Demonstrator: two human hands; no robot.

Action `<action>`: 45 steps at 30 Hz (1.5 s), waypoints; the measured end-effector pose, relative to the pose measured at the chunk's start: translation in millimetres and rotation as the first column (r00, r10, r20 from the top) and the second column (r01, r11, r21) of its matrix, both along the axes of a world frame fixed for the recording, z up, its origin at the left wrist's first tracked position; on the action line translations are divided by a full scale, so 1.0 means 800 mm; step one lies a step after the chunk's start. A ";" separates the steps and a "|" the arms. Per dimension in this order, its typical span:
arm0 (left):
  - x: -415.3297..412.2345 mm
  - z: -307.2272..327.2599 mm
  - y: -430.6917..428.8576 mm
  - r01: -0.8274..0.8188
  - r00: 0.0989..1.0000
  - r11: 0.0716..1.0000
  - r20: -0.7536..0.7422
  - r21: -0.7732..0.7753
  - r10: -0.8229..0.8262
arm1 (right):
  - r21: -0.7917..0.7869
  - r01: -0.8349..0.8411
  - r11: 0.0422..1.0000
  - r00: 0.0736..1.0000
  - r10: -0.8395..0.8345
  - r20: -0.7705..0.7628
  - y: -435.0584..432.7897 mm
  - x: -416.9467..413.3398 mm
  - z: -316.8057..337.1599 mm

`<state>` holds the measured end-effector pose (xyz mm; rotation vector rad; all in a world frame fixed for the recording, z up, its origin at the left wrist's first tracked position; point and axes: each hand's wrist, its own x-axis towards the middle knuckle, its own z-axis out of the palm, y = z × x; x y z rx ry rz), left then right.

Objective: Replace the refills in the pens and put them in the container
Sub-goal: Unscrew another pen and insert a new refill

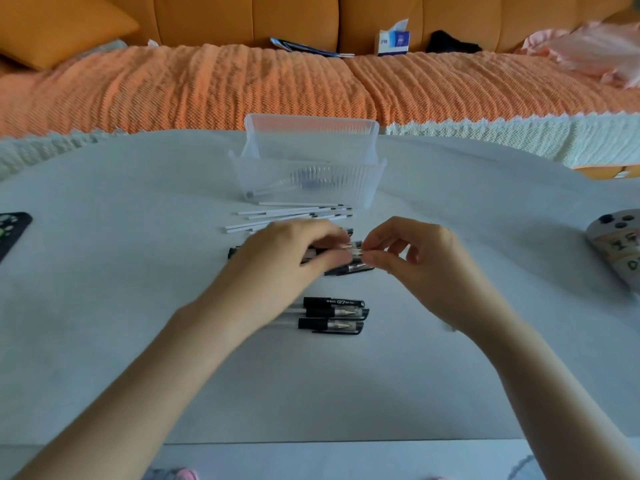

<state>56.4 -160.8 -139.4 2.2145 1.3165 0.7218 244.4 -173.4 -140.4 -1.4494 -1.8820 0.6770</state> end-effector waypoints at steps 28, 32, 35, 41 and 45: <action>-0.019 -0.025 -0.027 -0.183 0.971 0.982 -0.150 0.050 0.188 | -0.071 -0.045 0.996 0.980 0.058 0.190 0.000 0.002 -0.010; -0.022 -0.025 -0.026 -0.201 0.976 0.979 -0.081 0.028 0.202 | -0.129 -0.072 0.989 0.955 0.105 0.276 -0.001 0.002 -0.012; -0.016 -0.027 -0.027 -0.168 0.982 0.984 -0.080 0.053 0.172 | -0.139 -0.117 0.983 0.937 0.156 0.314 -0.002 -0.004 -0.015; -0.013 -0.032 -0.028 -0.108 0.993 0.987 -0.037 0.120 0.113 | -0.055 -0.091 0.994 0.987 0.097 0.129 -0.001 -0.004 -0.007; -0.011 -0.030 -0.025 -0.059 0.998 0.982 0.028 0.180 0.055 | -0.038 -0.108 0.993 0.993 0.110 0.039 -0.007 -0.014 -0.004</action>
